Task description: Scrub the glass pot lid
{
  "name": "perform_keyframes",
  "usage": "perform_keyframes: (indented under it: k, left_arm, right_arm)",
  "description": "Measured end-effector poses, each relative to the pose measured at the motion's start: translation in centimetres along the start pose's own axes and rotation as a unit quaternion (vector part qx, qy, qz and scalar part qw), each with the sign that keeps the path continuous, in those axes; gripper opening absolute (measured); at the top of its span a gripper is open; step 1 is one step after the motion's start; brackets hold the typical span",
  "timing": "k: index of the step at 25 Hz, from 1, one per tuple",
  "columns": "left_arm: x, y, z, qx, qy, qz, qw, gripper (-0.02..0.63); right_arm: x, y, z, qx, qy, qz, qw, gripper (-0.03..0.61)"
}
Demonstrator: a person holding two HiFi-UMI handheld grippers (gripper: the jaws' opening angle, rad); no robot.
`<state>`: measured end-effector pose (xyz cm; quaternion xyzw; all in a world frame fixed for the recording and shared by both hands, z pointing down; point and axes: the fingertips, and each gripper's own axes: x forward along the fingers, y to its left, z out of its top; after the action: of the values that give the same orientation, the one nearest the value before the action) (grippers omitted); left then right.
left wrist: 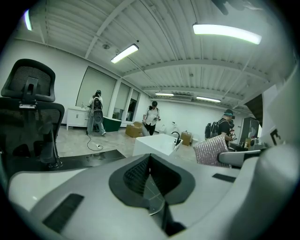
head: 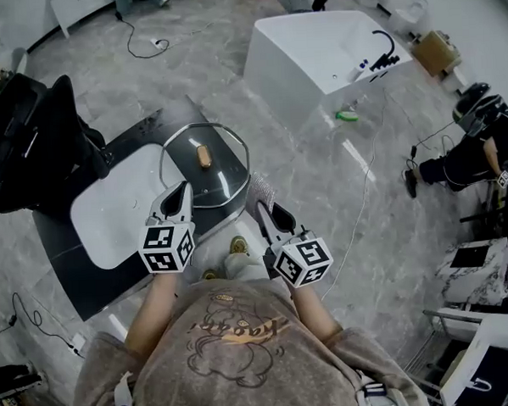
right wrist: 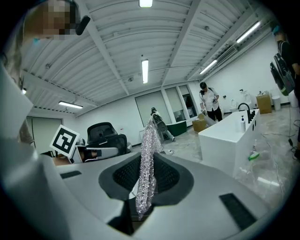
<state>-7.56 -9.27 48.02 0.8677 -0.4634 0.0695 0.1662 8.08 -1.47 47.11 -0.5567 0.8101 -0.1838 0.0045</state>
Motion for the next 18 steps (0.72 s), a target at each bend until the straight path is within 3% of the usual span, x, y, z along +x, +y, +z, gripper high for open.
perform_keyframes:
  k: [7,8,9,10,18]
  left_arm:
    - [3.9,0.3,-0.3,-0.011,0.022,0.035,0.9991,0.018]
    - [4.3,0.5,-0.2,-0.016,0.023,0.043,0.9987,0.040]
    - [4.8,0.7,-0.1,-0.021,0.023,0.050,0.9983,0.164]
    - [5.1,0.8,0.1,-0.024,0.022,0.057,0.9979,0.226]
    - [7.1,1.3,-0.2,-0.009,0.054,0.093,0.9942,0.249]
  right_arm:
    - [3.8,-3.0,1.3,-0.006,0.020,0.056,0.998,0.083]
    - [4.2,-3.3,1.5,-0.007,0.022,0.063,0.998,0.083]
    - [4.6,-3.6,1.6,-0.006,0.024,0.068,0.997,0.083]
    - [4.9,-4.0,1.8,-0.005,0.027,0.074,0.997,0.083]
    - [6.7,-5.5,1.8,0.002,0.042,0.097,0.994,0.083]
